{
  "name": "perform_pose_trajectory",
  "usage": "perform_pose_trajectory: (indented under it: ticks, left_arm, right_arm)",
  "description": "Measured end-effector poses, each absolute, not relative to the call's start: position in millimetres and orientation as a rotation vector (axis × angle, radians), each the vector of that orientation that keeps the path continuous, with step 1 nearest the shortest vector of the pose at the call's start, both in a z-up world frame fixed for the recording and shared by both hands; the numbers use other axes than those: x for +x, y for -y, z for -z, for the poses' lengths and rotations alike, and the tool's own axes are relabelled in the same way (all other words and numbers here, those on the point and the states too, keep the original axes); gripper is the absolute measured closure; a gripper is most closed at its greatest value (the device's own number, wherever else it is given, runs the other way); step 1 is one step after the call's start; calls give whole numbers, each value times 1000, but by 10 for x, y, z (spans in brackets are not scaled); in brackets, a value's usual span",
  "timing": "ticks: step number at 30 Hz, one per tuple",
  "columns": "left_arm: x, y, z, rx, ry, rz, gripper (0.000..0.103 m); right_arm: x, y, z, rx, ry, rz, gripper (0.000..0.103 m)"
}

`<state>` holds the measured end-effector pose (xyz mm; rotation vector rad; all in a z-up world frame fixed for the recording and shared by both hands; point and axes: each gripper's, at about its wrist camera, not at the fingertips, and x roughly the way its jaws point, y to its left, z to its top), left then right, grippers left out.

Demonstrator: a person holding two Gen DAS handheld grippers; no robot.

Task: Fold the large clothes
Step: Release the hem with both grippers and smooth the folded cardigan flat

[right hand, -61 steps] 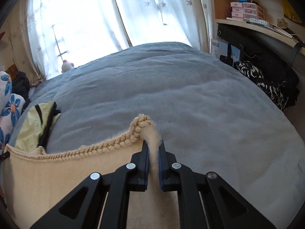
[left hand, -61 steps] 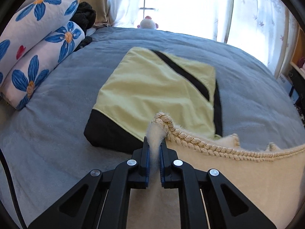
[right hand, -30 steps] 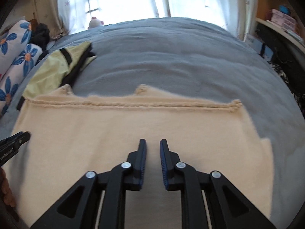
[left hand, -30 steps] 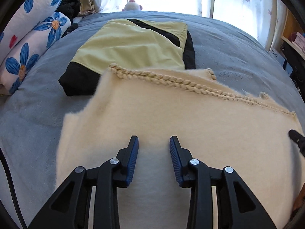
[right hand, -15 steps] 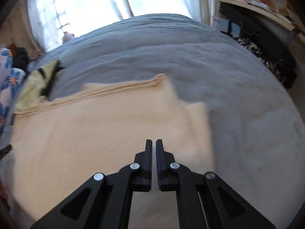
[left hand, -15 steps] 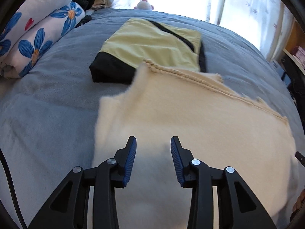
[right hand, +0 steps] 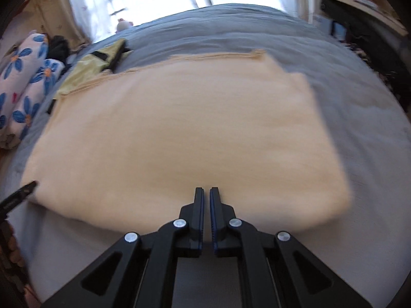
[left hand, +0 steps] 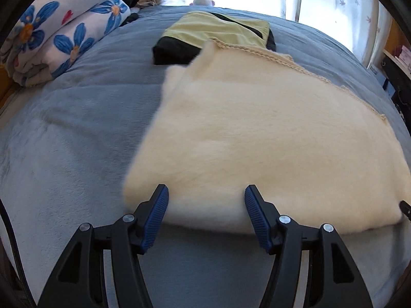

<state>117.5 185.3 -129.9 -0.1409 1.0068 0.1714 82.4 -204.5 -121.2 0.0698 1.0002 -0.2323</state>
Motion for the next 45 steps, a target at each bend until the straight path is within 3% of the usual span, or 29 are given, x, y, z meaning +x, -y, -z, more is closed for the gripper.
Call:
perform_pose_trajectory:
  ticks: [7,10,45]
  left_arm:
    - [1081,-1976,1300,-163,-1017,-197,43]
    - [1060,-1970,1287,-181,-1028,-212,42]
    - [267,-1675,558,-255,-1033,-75,40]
  right_arm:
    - [513,2561,1193,205,-1005,318,103]
    - [505,2491,1192,191,-1009,337,99]
    - [84,1368,605,129,-933,34,97]
